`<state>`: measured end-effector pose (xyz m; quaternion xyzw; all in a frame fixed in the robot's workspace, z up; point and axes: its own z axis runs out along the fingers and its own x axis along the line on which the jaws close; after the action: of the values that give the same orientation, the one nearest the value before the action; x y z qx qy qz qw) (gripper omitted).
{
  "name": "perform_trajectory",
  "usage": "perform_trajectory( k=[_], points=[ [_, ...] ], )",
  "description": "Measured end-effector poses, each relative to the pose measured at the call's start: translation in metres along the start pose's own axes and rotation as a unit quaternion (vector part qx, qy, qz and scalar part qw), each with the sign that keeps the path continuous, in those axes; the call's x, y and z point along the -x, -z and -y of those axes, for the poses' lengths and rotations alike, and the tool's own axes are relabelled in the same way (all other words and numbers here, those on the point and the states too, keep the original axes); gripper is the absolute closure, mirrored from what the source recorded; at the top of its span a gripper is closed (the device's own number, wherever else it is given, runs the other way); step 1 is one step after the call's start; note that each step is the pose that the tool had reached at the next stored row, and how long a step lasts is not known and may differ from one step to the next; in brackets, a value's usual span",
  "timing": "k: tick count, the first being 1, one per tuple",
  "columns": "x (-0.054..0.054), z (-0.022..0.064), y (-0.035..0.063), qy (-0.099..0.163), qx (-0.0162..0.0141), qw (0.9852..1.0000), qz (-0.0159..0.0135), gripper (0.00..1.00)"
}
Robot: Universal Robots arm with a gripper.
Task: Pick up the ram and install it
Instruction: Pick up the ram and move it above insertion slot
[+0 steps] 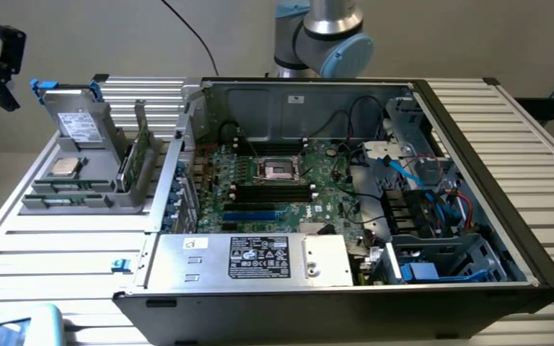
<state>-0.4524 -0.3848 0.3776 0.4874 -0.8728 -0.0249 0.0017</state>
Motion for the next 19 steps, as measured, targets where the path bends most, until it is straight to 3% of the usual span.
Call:
perform_trajectory(
  k=[5, 9, 14, 19],
  points=[
    [0.0, 0.0001, -0.0006, 0.046, 0.001, 0.999, -0.0021, 0.89],
    [0.0, 0.0, -0.0009, 0.082, 0.0015, 0.9966, -0.004, 0.89],
    [0.0, 0.0, -0.0009, 0.127, 0.0022, 0.9919, -0.0067, 0.89],
    [0.0, 0.0, -0.001, 0.172, 0.0023, 0.9851, -0.0104, 0.89]
  ],
)
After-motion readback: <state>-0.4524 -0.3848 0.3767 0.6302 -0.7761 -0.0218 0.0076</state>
